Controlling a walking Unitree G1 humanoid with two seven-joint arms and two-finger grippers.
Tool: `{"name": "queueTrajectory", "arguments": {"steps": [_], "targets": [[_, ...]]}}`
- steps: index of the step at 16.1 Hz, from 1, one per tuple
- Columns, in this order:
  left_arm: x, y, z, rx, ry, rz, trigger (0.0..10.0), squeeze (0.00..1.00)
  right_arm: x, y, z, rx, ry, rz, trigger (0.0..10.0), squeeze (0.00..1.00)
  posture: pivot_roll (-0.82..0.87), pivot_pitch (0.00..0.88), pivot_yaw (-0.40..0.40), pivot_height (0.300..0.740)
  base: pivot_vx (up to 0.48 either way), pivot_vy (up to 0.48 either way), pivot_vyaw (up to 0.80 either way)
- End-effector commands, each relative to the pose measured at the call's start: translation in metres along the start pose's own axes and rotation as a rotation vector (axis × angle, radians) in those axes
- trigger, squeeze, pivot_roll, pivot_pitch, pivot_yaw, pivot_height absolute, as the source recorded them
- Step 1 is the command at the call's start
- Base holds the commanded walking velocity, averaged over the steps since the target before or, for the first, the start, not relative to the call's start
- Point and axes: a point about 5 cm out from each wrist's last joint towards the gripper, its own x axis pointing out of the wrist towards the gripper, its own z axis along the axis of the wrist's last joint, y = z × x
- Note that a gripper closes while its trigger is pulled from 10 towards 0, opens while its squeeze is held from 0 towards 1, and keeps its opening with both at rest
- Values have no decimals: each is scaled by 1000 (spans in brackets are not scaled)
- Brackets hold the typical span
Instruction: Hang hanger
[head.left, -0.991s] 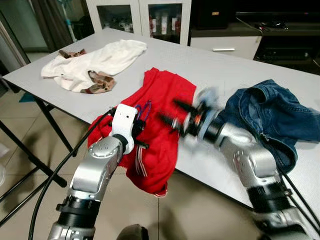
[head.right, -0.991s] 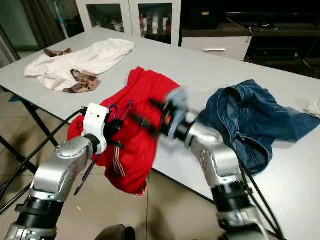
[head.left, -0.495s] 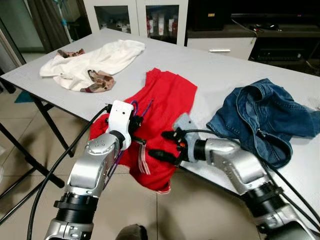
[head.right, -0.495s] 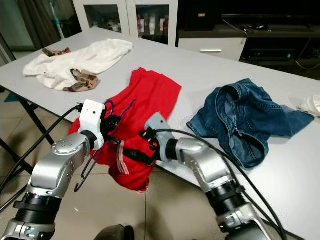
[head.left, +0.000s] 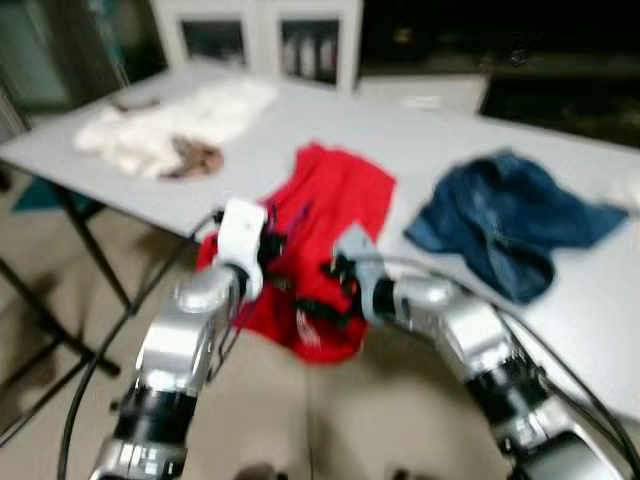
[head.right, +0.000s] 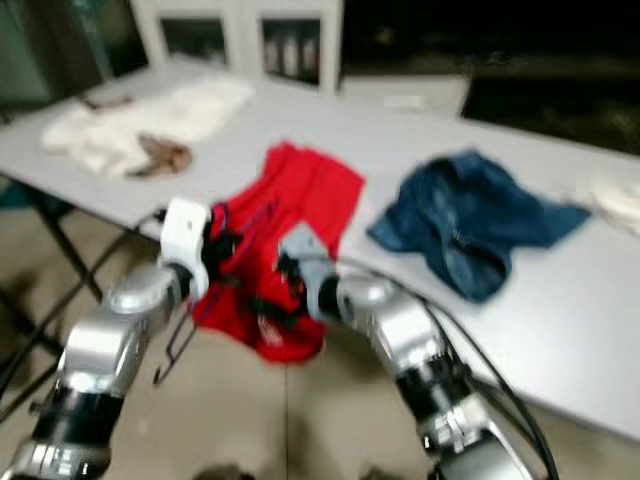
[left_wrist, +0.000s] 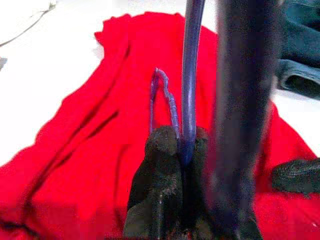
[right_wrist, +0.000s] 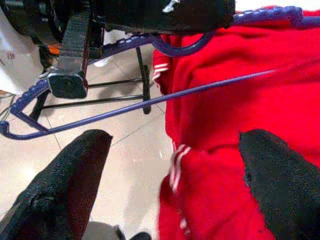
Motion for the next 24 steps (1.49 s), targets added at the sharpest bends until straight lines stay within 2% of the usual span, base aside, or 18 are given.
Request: {"name": "queueTrajectory", "arguments": {"steps": [1,10,11,12,15,19,20,22,23,24], "targets": [[1,-4,-5,-14,28,-25,10000,0,-2,-3,4,-12,0,-16,10000,0,19,0,47,736,0,0,0],[2,-4,-5,-14,26,-25,10000,0,2,-4,5,-16,12,-29,10000,0,20,0,47,736,0,0,0],[0,4,3,13,-37,25,10000,0,4,-67,5,15,66,-610,10000,0,45,0,31,736,0,0,0],[-1,8,7,25,-66,50,10000,0,-2,-85,5,22,93,-845,10000,0,51,0,29,736,0,0,0],[-3,10,9,30,-87,70,10000,0,-5,-89,8,40,84,-902,10000,0,60,0,25,736,0,0,0],[-10,9,36,62,-270,86,10000,0,-1,-90,2,73,96,-951,10000,0,65,0,21,736,0,0,0],[-10,7,41,79,-303,77,10000,0,-3,-93,10,101,25,-975,10000,0,63,0,22,736,0,0,0],[-9,5,39,89,-295,59,10000,0,-10,-98,36,160,-190,-982,10000,0,59,0,25,736,0,0,0],[-7,5,34,83,-270,60,10000,0,-18,-101,53,146,-330,-986,10000,0,49,0,30,736,0,0,0],[-7,5,33,82,-269,61,10000,0,-22,-102,56,128,-362,-997,10000,0,49,0,30,736,0,0,0]]}}
